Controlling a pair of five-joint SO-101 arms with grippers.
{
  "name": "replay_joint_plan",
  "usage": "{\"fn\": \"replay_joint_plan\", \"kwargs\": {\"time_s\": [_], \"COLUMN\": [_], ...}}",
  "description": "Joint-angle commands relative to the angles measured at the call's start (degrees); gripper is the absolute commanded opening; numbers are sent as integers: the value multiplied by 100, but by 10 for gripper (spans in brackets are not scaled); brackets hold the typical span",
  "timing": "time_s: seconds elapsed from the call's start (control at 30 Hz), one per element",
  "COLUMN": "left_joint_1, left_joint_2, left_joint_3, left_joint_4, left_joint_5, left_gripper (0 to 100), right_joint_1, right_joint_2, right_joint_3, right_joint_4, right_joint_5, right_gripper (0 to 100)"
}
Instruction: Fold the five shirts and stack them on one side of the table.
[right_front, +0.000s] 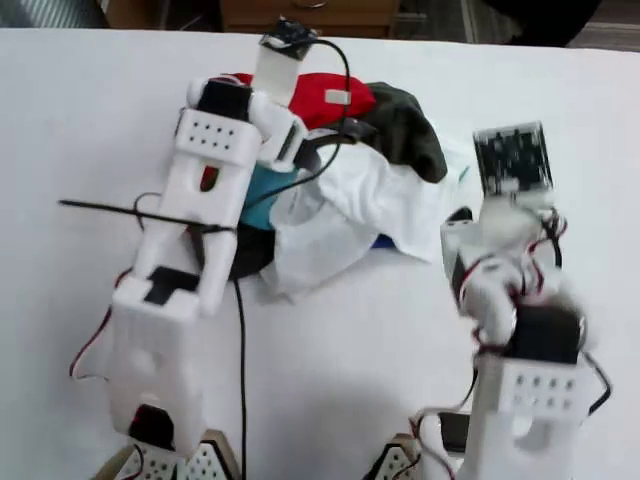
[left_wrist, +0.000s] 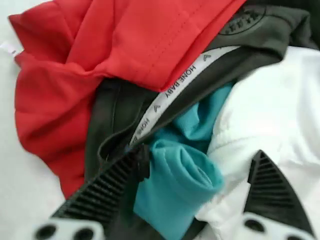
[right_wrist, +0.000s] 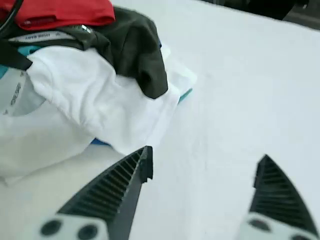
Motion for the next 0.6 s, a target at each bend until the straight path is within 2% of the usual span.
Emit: {"fn": "replay_joint_plan", "kwargs": {"time_s": [0.0,0.13,0.23,0.3,0.33,0.4,0.43,0.47,0.57], "left_joint_1": [9,9,-97,-264,-387,-756,-985,-1240,-2084], "left_joint_2": [607,1547,2171,2462,2558,2664,2681,2673,2523], "left_joint_3": [-620,-954,-1174,-1341,-1481,-1842,-2044,-2264,-3231], "left_joint_4": [26,26,35,185,316,624,747,932,1380], "left_joint_5": [-290,-589,-1081,-1521,-1776,-2136,-2154,-2084,-1864], "left_gripper": [329,325,321,272,216,34,10,50,30], "right_joint_1": [-13,-277,-426,-444,-435,-418,-418,-418,-418], "right_joint_2": [585,602,602,602,602,602,602,620,655], "right_joint_3": [-967,-1099,-1099,-1099,-1099,-1073,-1064,-1064,-1064], "right_joint_4": [980,1226,1385,1455,1464,1464,1464,1455,1411], "right_joint_5": [18,18,0,-9,-9,9,9,9,9], "right_gripper": [361,361,361,361,361,357,354,351,339]}}
